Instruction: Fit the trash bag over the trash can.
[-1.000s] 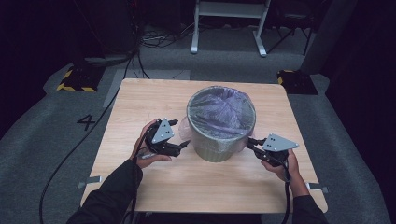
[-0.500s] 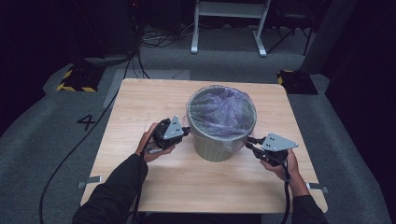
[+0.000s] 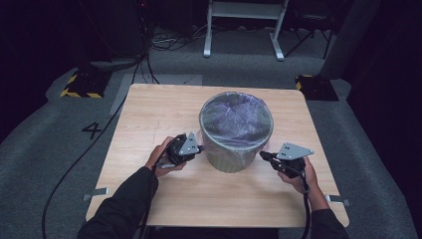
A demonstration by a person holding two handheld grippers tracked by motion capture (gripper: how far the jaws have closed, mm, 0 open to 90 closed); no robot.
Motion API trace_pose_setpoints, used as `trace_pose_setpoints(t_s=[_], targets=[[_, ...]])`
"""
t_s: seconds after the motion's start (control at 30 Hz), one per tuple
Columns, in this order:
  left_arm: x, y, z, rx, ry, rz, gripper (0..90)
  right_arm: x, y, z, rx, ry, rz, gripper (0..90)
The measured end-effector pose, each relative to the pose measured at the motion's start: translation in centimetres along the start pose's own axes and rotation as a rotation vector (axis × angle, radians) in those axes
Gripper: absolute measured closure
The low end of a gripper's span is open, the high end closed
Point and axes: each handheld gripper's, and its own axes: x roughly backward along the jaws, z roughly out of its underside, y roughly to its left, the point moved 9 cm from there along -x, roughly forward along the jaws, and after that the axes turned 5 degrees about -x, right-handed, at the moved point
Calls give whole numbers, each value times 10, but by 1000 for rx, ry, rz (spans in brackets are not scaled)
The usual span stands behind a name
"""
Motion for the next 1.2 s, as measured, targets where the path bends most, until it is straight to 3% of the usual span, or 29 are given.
trace_pose_setpoints(t_s=[0.07, 0.27, 0.33, 0.4, 0.47, 0.53, 0.63, 0.7, 0.83, 0.93, 1.1, 1.17, 1.2], targets=[[-5, -2, 6, 5, 18, 12, 900, -6, -1, 6, -6, 40, 1, 900], [-12, 1, 16, 25, 37, 15, 900, -14, -5, 14, -38, 93, 3, 900], [-14, 2, 18, 45, 31, 10, 900, -13, -7, 14, -64, 73, -2, 900], [-13, 3, 19, 51, 32, 10, 900, -9, -11, 12, -94, 43, 14, 833], [-13, 3, 20, 65, 19, 8, 900, -2, -12, 9, -110, -4, 10, 690], [-12, 2, 20, 71, 8, 9, 900, 7, -17, 9, -136, -30, 63, 595], [-11, 3, 20, 71, 8, 8, 900, 18, -21, 14, -130, -33, 115, 416], [-10, 3, 20, 75, 5, 8, 900, 24, -25, 17, -134, -36, 167, 368], [-9, 2, 19, 86, 0, 13, 900, 42, -31, 10, -131, -110, 269, 267], [-9, 2, 18, 83, -3, 15, 900, 48, -26, -1, -93, -161, 285, 291], [-7, 4, 16, 86, -8, 17, 900, 43, -11, -13, 4, -165, 269, 442], [-6, 3, 15, 83, -9, 18, 900, 39, -9, -15, 25, -157, 286, 567], [-6, 4, 15, 79, -9, 16, 900, 37, -7, -16, 32, -160, 270, 632]])
